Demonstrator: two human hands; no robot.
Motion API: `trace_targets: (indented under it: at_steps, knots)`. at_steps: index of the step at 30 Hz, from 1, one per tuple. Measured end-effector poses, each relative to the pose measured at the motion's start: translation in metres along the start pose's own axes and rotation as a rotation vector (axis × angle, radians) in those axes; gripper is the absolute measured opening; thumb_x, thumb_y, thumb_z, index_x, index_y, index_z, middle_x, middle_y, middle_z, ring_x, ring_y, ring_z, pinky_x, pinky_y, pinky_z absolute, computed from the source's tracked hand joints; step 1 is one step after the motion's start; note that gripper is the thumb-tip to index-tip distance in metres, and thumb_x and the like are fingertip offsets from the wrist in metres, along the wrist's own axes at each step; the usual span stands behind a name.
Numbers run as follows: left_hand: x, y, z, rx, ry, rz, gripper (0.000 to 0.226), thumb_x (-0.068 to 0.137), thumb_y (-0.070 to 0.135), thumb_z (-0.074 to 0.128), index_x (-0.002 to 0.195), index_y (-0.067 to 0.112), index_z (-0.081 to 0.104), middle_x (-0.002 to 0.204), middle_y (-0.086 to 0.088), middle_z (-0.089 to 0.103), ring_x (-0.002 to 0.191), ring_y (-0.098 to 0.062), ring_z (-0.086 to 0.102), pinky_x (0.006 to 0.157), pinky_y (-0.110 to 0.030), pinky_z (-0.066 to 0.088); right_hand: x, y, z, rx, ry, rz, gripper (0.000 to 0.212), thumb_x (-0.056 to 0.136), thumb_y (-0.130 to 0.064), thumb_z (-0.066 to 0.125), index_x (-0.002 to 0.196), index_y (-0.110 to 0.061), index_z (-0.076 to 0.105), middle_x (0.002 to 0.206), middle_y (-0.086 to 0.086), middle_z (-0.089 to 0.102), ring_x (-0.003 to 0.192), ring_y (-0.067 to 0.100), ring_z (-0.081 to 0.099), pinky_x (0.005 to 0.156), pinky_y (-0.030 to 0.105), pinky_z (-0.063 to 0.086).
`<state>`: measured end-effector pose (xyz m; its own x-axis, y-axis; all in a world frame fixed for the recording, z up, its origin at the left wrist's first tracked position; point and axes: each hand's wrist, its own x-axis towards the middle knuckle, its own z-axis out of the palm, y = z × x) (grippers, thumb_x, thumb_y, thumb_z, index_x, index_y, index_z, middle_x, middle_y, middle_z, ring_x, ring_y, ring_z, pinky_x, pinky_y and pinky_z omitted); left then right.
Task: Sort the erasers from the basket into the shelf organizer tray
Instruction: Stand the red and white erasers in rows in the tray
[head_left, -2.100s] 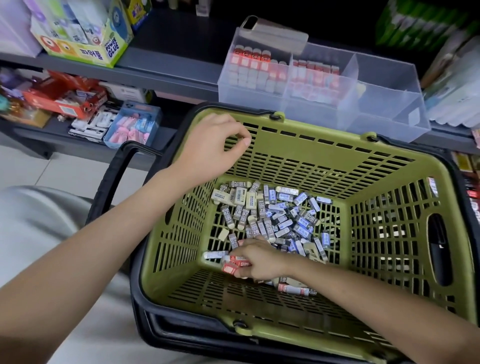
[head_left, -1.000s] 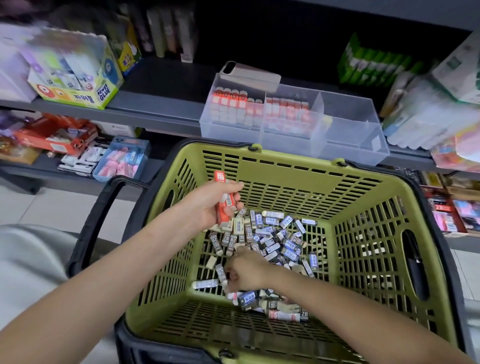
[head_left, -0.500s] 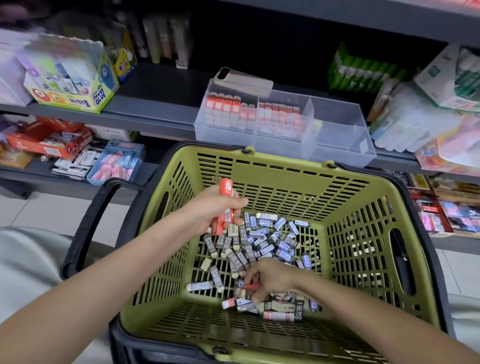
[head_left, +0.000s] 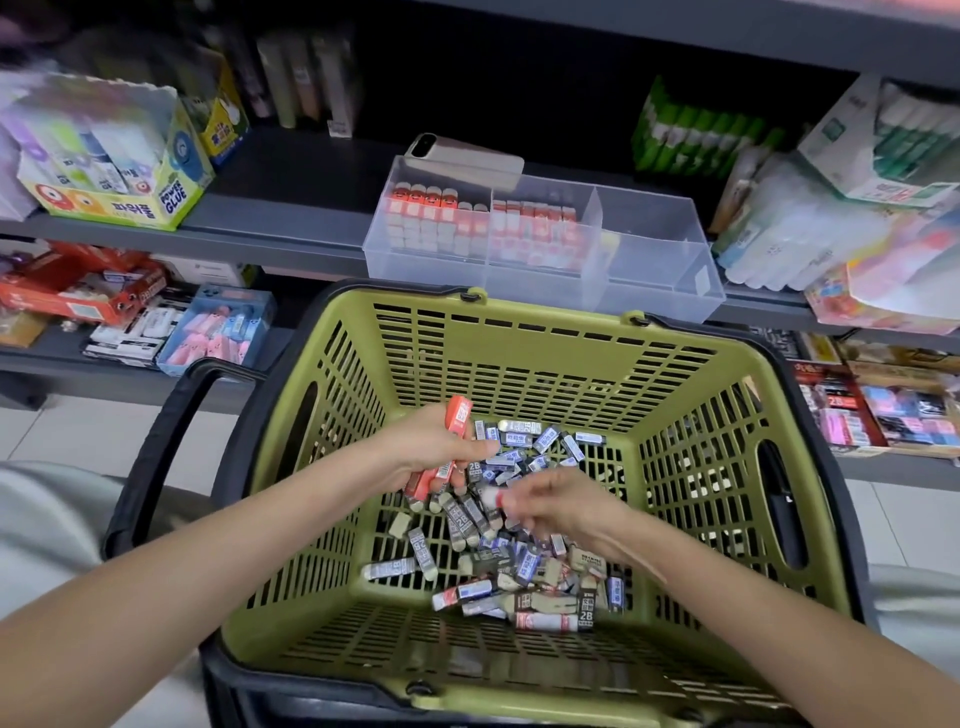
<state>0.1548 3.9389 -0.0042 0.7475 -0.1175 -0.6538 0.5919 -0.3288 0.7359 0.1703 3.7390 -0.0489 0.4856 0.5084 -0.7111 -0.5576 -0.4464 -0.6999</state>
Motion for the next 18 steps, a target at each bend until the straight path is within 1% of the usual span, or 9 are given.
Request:
trace_targets:
  at_steps: [2,4,6,9,11,13,15,16,18]
  knots:
    - [-0.002,-0.002,0.005,-0.020,0.000,0.024,0.034,0.079,0.038,0.073,0.082,0.010,0.053,0.067,-0.003,0.057,0.053,-0.012,0.053,0.040,-0.019,0.039,-0.001,-0.012,0.003,0.297,-0.036,-0.077,0.021,0.073,-0.016,0.066,0.090,-0.004,0.070,0.083,0.009,0.069,0.067,0.013,0.064,0.060,0.022,0.052]
    - [-0.004,-0.002,0.009,-0.092,0.009,0.063,0.036,0.079,0.040,0.072,0.085,0.007,0.059,0.068,-0.003,0.058,0.046,-0.006,0.051,0.038,-0.019,0.038,-0.003,-0.021,0.008,0.494,-0.102,-0.138,0.022,0.078,-0.014,0.062,0.095,-0.003,0.070,0.090,0.013,0.071,0.075,0.015,0.067,0.065,0.023,0.054]
    - [-0.005,0.000,0.010,-0.182,0.040,0.076,0.035,0.081,0.039,0.070,0.090,0.006,0.063,0.070,-0.003,0.059,0.044,-0.005,0.049,0.037,-0.018,0.037,-0.005,-0.026,0.014,0.456,-0.137,-0.158,0.026,0.083,-0.024,0.059,0.100,-0.007,0.069,0.093,0.012,0.072,0.076,0.014,0.065,0.065,0.025,0.052]
    - [-0.003,0.001,0.009,-0.261,0.114,0.081,0.021,0.085,0.031,0.069,0.082,0.013,0.058,0.064,-0.003,0.058,0.042,-0.008,0.048,0.036,-0.017,0.035,-0.009,-0.029,0.026,0.194,-0.162,-0.156,0.037,0.086,-0.041,0.051,0.095,-0.011,0.070,0.093,0.007,0.072,0.076,0.012,0.060,0.065,0.023,0.047]
    - [-0.002,0.001,0.009,-0.329,0.145,0.055,0.013,0.086,0.016,0.069,0.080,0.012,0.058,0.065,-0.004,0.058,0.047,-0.011,0.052,0.038,-0.018,0.041,-0.010,-0.028,0.036,0.143,-0.207,-0.159,0.036,0.085,-0.041,0.052,0.089,-0.009,0.069,0.088,0.004,0.070,0.075,0.013,0.059,0.064,0.022,0.048]
    - [-0.001,-0.002,0.007,-0.393,0.175,-0.012,0.012,0.084,0.008,0.068,0.079,0.011,0.058,0.065,-0.004,0.058,0.048,-0.011,0.051,0.040,-0.017,0.043,-0.008,-0.025,0.046,0.177,-0.246,-0.137,0.031,0.086,-0.035,0.054,0.089,-0.007,0.067,0.083,0.004,0.069,0.072,0.013,0.060,0.063,0.023,0.050]
    - [-0.002,-0.003,0.003,-0.456,0.169,-0.092,0.013,0.084,0.012,0.069,0.080,0.010,0.058,0.065,-0.003,0.058,0.046,-0.011,0.049,0.041,-0.019,0.044,-0.005,-0.024,0.052,0.260,-0.259,-0.107,0.026,0.088,-0.027,0.055,0.090,-0.003,0.066,0.081,0.007,0.068,0.069,0.013,0.061,0.062,0.022,0.052]
    - [-0.003,-0.003,0.002,-0.469,0.148,-0.124,0.015,0.083,0.018,0.070,0.084,0.008,0.058,0.070,-0.005,0.060,0.050,-0.013,0.053,0.046,-0.022,0.047,-0.003,-0.025,0.054,0.322,-0.258,-0.100,0.025,0.089,-0.024,0.054,0.090,-0.001,0.066,0.081,0.009,0.068,0.067,0.013,0.061,0.061,0.021,0.052]
    - [-0.005,-0.003,0.000,-0.448,0.103,-0.162,0.037,0.077,0.035,0.072,0.098,0.007,0.058,0.086,-0.008,0.065,0.068,-0.020,0.061,0.056,-0.029,0.053,0.001,-0.029,0.058,0.445,-0.235,-0.077,0.025,0.088,-0.023,0.056,0.090,0.000,0.066,0.079,0.011,0.067,0.064,0.013,0.062,0.058,0.020,0.053]
